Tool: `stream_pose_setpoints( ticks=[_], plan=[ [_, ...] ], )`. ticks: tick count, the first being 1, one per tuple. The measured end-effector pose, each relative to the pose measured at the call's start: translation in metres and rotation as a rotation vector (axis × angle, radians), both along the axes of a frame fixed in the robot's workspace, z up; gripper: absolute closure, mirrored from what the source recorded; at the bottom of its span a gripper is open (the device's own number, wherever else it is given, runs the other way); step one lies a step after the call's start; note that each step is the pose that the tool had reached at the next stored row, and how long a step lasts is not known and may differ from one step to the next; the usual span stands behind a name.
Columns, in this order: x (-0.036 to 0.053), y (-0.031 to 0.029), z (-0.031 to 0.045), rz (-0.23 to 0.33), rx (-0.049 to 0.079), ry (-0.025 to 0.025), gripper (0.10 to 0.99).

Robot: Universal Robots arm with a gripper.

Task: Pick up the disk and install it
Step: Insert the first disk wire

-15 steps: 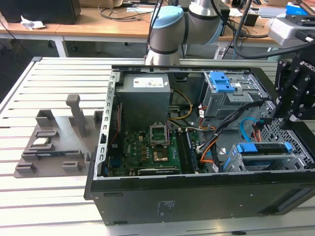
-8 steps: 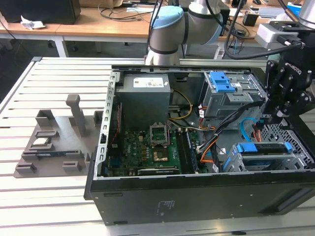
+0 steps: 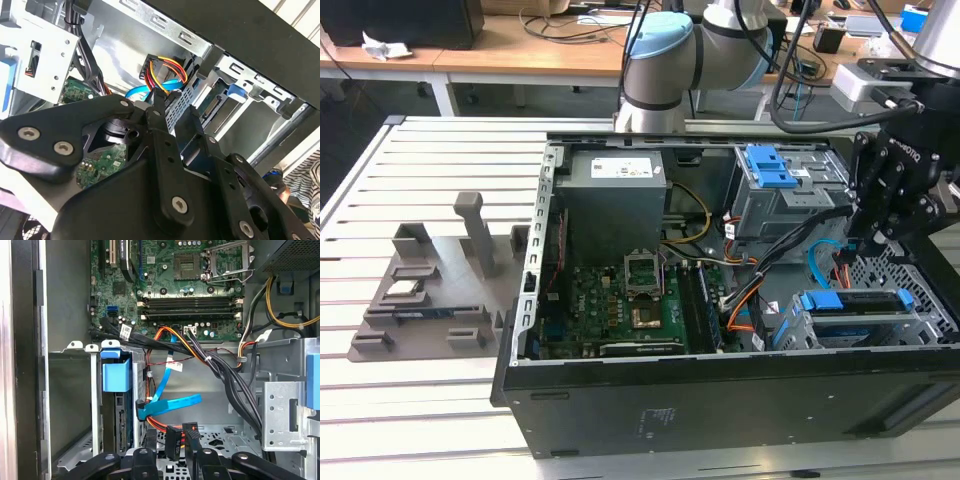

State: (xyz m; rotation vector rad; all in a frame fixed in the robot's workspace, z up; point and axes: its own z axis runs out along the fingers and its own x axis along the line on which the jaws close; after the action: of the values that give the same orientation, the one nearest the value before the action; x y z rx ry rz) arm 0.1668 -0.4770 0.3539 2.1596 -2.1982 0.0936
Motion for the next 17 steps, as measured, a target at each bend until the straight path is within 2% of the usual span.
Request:
stream_pose_setpoints(
  ticks=[6,7,8,9,14,17],
  plan=[
    [0.0,0.0,-0.0007,0.0,-0.002,0.0,0.741],
    [0.0,0.0,-0.0008,0.0,-0.003,0.0,0.804],
    [0.0,0.0,-0.0009,0.0,-0.003,0.0,0.804],
    [0.0,0.0,-0.0011,0.0,-0.004,0.0,0.918],
    [0.0,0.0,-0.0016,0.0,-0.006,0.0,0.918],
    [0.0001,-0.004,-0.0017,0.0,-0.009,0.0,0.918]
  ],
)
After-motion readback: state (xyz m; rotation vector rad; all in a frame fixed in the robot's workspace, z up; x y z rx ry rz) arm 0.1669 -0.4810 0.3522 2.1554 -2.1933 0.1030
